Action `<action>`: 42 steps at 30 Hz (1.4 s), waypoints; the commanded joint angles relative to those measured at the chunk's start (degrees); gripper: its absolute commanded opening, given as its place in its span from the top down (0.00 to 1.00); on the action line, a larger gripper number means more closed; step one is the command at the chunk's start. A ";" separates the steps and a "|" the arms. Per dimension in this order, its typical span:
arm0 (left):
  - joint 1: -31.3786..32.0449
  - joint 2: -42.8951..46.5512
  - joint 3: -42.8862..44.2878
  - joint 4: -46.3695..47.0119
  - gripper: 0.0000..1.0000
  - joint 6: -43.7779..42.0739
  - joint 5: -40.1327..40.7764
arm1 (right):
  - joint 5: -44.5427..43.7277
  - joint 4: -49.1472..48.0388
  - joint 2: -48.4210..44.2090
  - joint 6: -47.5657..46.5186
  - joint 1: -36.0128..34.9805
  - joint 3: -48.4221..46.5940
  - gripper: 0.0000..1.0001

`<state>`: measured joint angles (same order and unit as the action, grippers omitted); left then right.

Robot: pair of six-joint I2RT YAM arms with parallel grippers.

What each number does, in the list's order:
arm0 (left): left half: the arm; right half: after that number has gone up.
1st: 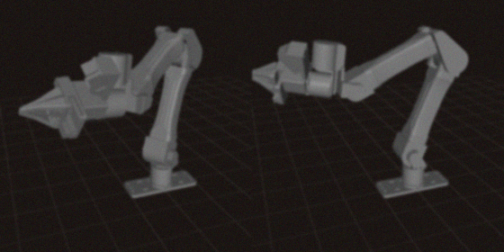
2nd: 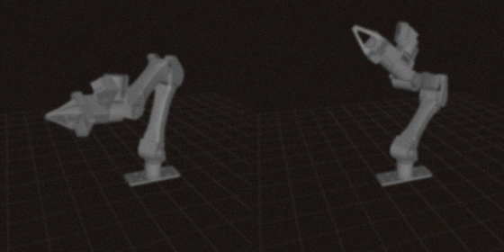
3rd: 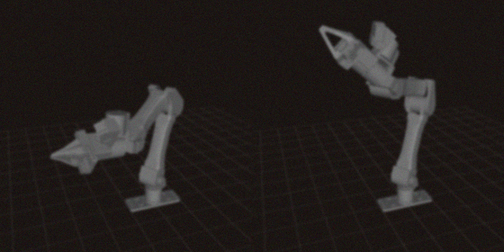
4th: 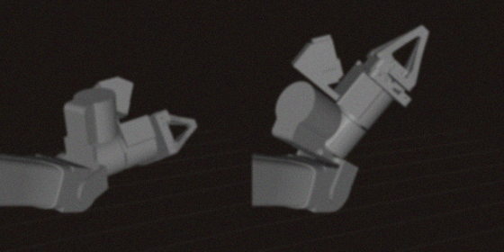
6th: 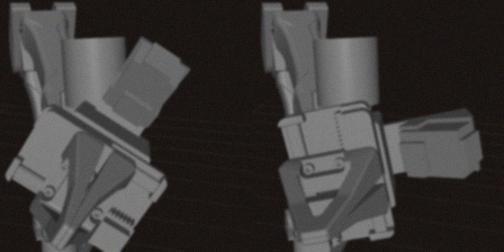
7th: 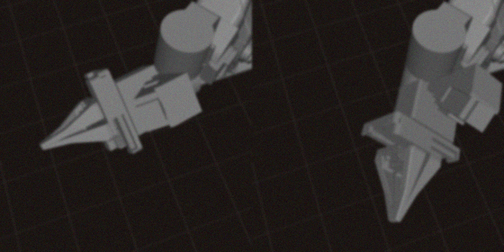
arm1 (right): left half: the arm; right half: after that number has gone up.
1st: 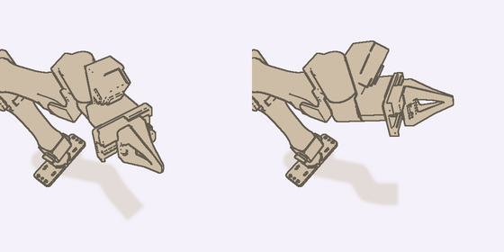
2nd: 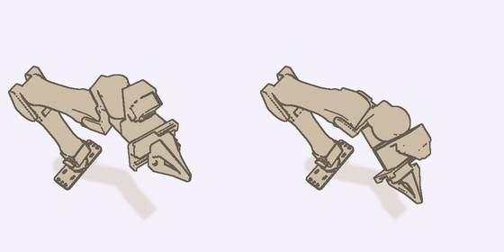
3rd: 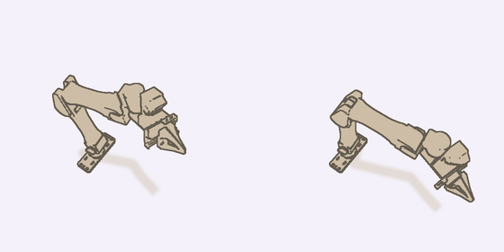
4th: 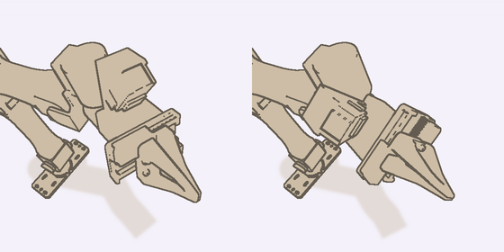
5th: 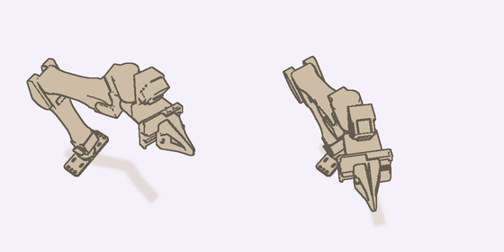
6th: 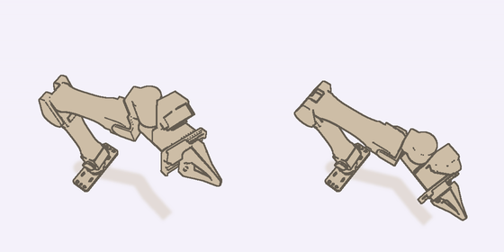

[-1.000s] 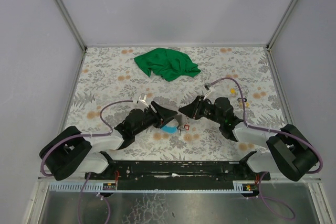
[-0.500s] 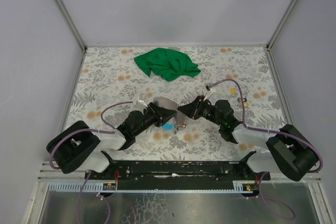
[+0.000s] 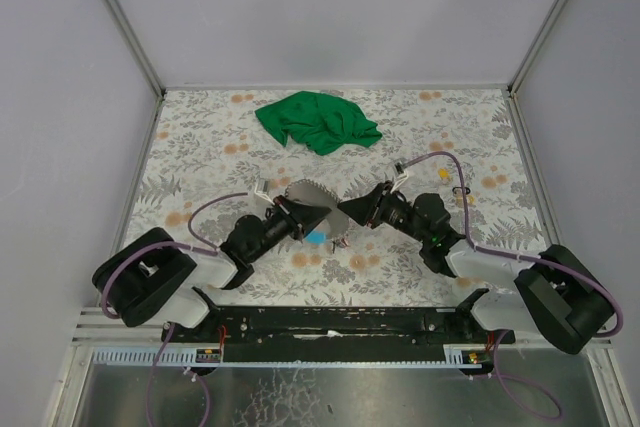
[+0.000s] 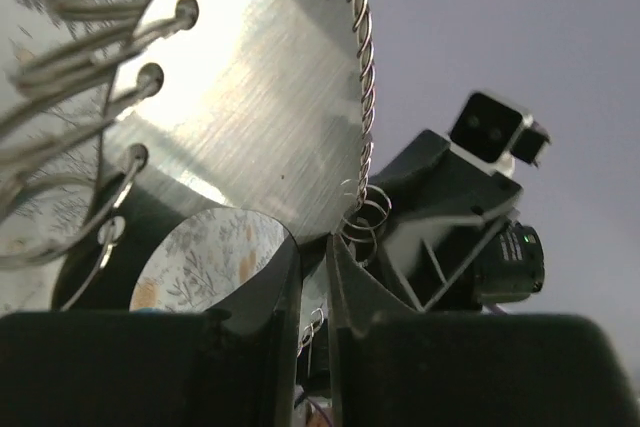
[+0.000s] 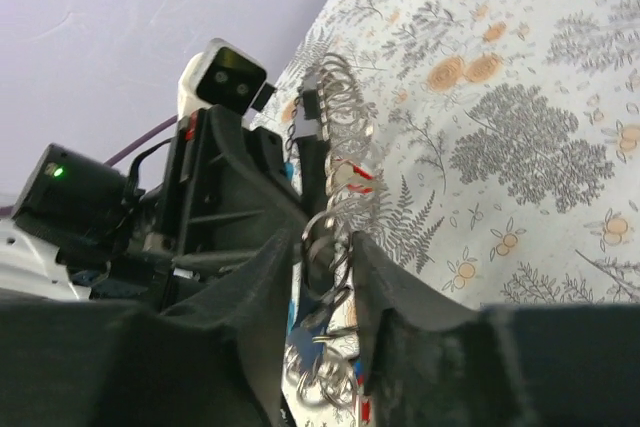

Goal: Put the keys on the keyring

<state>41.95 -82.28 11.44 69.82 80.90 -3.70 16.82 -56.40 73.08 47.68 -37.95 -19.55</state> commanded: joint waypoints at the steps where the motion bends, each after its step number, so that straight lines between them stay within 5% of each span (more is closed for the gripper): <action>1: -3.53 3.86 -0.93 1.50 1.00 -4.55 -1.01 | 1.59 0.98 -6.05 -5.63 -0.72 -1.16 0.56; 6: -5.01 13.44 3.14 -16.42 1.00 -15.35 -2.77 | -2.10 10.61 -14.39 -16.64 -0.68 -1.09 0.29; 11: -5.26 22.72 10.16 -36.24 1.00 -28.81 -2.26 | -6.48 20.39 -22.24 -27.46 -0.61 -1.96 0.11; 15: -5.30 25.56 15.71 -46.68 1.00 -36.52 -3.21 | -7.55 16.02 -26.29 -33.41 -0.71 1.58 0.01; 23: -5.30 24.53 29.00 -65.18 1.00 -51.56 -6.98 | -1.70 14.36 -27.67 -42.41 -0.70 4.63 0.01; 36: -2.51 19.62 39.79 -75.49 1.00 -62.10 -4.92 | 0.48 -10.32 -16.61 -44.51 -2.06 9.34 0.42; 42: -0.90 19.46 40.59 -74.10 1.00 -60.98 -2.45 | -0.44 -15.22 -11.59 -47.28 -5.35 8.04 0.50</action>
<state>40.07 -63.44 49.36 -7.01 20.91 -8.29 16.19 -62.48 59.33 3.46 -41.06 -10.09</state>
